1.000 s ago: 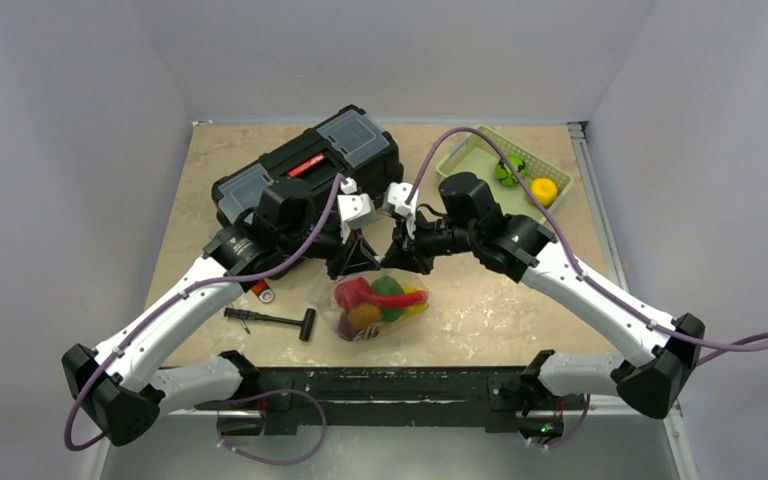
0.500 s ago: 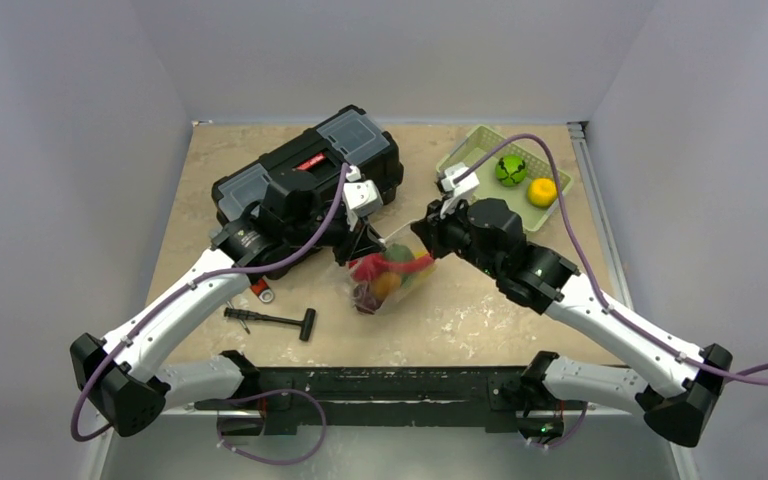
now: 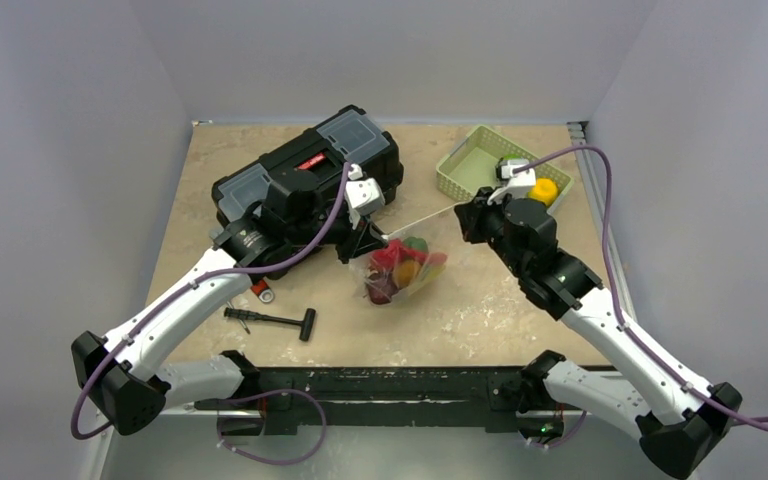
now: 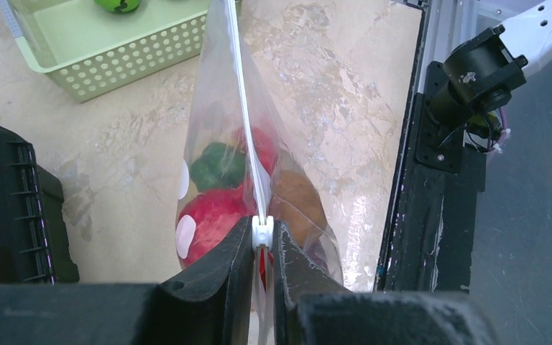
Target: Place the food in the zip-top bag and seal the zipper
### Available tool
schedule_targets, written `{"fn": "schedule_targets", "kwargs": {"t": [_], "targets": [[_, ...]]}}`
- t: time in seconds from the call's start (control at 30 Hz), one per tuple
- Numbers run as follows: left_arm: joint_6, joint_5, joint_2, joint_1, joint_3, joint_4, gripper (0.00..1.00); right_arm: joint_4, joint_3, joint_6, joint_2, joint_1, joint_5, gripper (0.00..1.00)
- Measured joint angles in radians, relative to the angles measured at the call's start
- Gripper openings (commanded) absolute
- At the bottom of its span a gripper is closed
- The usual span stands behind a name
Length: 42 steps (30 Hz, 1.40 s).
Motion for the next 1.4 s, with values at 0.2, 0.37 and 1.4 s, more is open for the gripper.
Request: {"fn": "schedule_targets", "kwargs": {"t": [0.2, 0.37, 1.4], "targets": [[0.0, -0.014, 0.003, 0.0, 0.003, -0.083, 0.0, 0.0, -0.018, 0.003, -0.012, -0.079, 0.192, 0.0], [0.0, -0.021, 0.023, 0.001, 0.007, -0.134, 0.0, 0.024, -0.024, -0.016, -0.013, -0.092, 0.181, 0.03], [-0.008, -0.156, 0.062, -0.061, 0.042, -0.161, 0.08, -0.58, 0.389, 0.884, 0.431, 0.167, 0.169, 0.37]]}}
